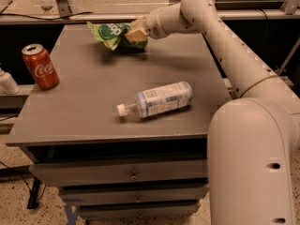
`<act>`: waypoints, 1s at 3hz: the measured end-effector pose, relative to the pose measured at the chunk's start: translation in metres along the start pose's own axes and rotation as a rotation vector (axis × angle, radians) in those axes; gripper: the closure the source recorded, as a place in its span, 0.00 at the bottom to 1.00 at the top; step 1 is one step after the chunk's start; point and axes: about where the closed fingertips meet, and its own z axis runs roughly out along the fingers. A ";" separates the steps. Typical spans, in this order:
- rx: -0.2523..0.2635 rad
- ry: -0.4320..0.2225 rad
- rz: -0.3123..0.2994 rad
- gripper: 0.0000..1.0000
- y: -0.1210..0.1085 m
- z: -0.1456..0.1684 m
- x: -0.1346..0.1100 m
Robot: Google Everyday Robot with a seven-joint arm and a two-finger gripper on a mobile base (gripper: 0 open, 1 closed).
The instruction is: Move green rice chip bag near blue plastic bottle
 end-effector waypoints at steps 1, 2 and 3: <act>0.039 0.014 -0.001 1.00 0.005 -0.028 -0.008; 0.114 0.040 -0.001 1.00 0.010 -0.076 -0.021; 0.197 0.127 -0.009 1.00 0.023 -0.123 -0.020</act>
Offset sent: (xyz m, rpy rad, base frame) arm -0.0840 -0.0935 0.0950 -0.0687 -0.0797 -0.2129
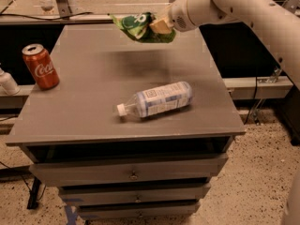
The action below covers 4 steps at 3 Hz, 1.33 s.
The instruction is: Move green rice chip bag near blue plastic bottle
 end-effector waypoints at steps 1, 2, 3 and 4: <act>0.076 0.093 0.027 1.00 0.011 -0.036 0.020; 0.113 0.176 0.093 1.00 0.033 -0.059 0.051; 0.126 0.231 0.155 1.00 0.056 -0.072 0.072; 0.126 0.259 0.198 1.00 0.074 -0.078 0.083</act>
Offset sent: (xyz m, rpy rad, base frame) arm -0.1087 -0.0802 -0.0534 -0.1257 0.1791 -0.3076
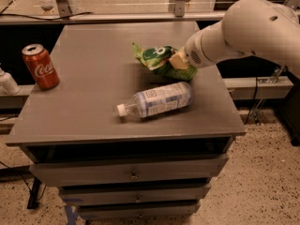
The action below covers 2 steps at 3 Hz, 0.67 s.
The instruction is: Move green rice chip bag near blue plastic bottle
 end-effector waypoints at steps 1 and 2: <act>-0.017 0.016 0.033 1.00 0.009 0.002 0.008; -0.041 0.021 0.052 0.82 0.011 0.006 0.011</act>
Offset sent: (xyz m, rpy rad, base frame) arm -0.0044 0.0044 -0.0264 0.0756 0.1181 0.0003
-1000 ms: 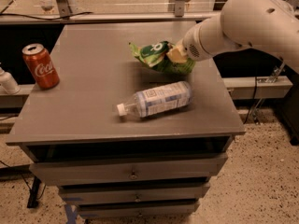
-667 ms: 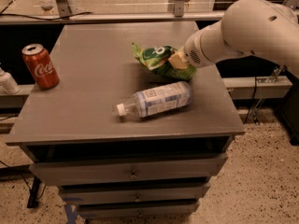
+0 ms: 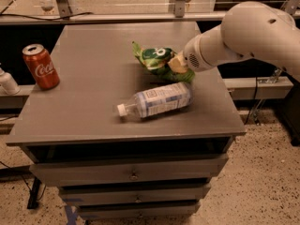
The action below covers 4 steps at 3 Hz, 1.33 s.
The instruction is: Move green rice chip bag near blue plastic bottle
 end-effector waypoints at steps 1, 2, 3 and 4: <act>0.000 0.000 0.000 0.59 0.000 -0.001 -0.001; 0.000 0.000 0.000 0.36 0.000 -0.001 -0.001; -0.029 0.008 0.014 0.13 -0.001 0.002 0.000; -0.048 0.013 0.030 0.00 -0.003 0.003 0.000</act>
Offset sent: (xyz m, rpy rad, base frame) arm 0.0065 -0.0037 -0.0095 0.0342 0.0716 0.0212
